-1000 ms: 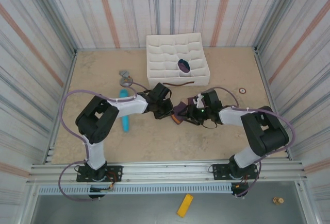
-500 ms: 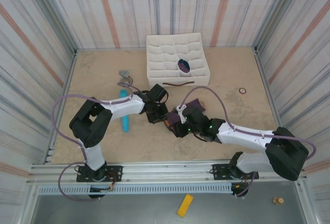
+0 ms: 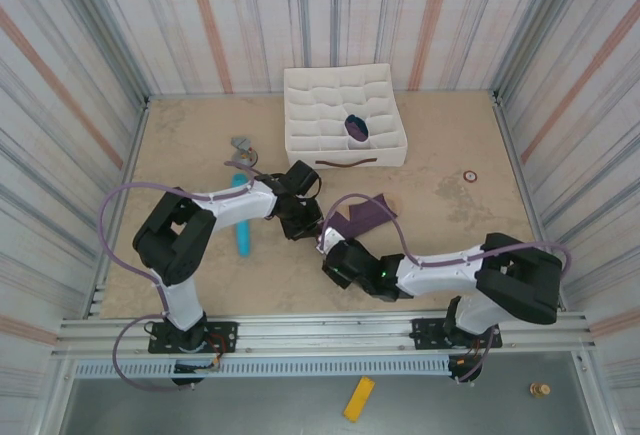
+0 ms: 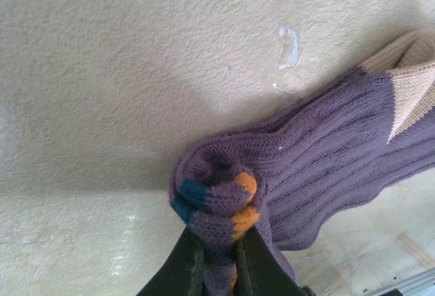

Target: Roll the socks

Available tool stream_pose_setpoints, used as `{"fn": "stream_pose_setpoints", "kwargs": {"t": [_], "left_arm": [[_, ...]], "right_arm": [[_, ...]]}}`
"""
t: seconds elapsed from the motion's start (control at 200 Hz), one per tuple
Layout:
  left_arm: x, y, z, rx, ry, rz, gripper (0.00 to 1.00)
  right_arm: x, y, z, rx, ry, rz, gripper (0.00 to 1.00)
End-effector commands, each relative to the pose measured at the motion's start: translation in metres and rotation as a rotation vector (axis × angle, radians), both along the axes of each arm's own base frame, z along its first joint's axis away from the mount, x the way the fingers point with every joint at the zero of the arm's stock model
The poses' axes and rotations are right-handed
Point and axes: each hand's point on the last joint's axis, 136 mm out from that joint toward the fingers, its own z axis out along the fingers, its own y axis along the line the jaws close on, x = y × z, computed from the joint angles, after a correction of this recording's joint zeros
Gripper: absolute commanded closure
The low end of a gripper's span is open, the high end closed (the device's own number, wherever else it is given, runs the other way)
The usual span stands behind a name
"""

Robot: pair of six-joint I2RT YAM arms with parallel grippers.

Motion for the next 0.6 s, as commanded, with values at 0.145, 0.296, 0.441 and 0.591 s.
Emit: {"fn": "stream_pose_setpoints", "kwargs": {"t": [0.145, 0.296, 0.441, 0.591], "left_arm": [[-0.008, 0.008, 0.001, -0.008, 0.034, 0.002, 1.00], [-0.008, 0.010, 0.001, -0.011, 0.035, 0.004, 1.00], [-0.008, 0.011, 0.002, -0.012, 0.029, 0.006, 1.00], [-0.002, 0.011, 0.007, -0.045, -0.004, 0.027, 0.88]], "right_arm": [[0.022, 0.015, 0.002, -0.030, -0.098, -0.036, 0.45], [0.027, 0.018, -0.004, -0.046, -0.094, -0.056, 0.59], [0.029, 0.013, -0.008, -0.035, -0.066, -0.087, 0.79], [0.025, 0.003, -0.015, 0.010, 0.020, -0.109, 1.00]]}}
